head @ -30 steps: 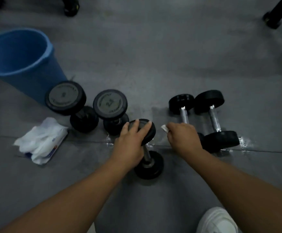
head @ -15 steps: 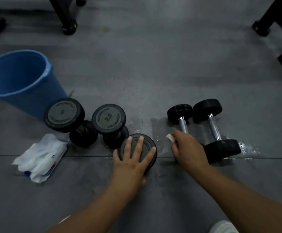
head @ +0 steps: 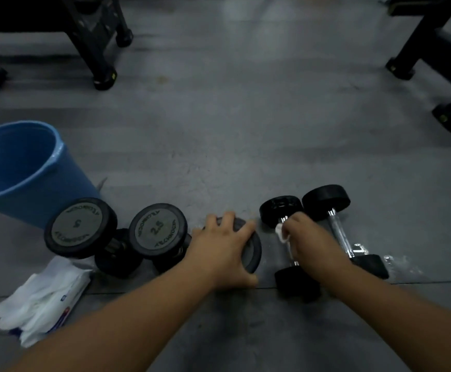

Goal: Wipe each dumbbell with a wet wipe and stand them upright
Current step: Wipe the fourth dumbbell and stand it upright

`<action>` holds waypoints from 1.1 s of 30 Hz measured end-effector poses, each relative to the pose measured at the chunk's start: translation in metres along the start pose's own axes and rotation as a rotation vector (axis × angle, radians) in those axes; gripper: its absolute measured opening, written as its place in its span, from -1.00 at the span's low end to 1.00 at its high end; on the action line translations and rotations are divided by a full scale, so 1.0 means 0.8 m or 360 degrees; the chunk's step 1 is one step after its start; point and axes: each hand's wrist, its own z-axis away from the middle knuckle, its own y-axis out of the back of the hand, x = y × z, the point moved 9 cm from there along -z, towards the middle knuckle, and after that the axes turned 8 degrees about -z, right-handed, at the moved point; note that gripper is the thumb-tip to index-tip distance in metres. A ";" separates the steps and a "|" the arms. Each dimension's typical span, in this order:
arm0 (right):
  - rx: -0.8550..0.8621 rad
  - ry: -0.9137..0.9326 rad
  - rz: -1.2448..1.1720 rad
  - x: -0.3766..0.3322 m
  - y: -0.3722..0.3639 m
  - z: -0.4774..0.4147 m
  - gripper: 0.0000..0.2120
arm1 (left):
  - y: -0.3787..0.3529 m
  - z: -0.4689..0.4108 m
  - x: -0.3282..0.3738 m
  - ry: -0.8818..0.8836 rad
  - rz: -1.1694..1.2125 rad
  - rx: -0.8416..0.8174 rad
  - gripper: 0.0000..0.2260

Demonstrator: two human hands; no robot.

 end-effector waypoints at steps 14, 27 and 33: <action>0.0321 0.0153 -0.0146 0.035 0.033 -0.048 -0.91 | -0.015 -0.097 -0.065 0.0177 -0.0005 -0.0116 -0.04; 0.0205 -0.0049 -0.0095 0.138 0.008 -0.037 -0.91 | -0.092 -0.105 0.164 -0.0223 0.0335 -0.0102 -0.07; 0.0071 -0.0190 -0.0106 0.166 -0.018 -0.019 -0.92 | -0.097 -0.102 0.190 -0.0394 0.0248 -0.0098 -0.53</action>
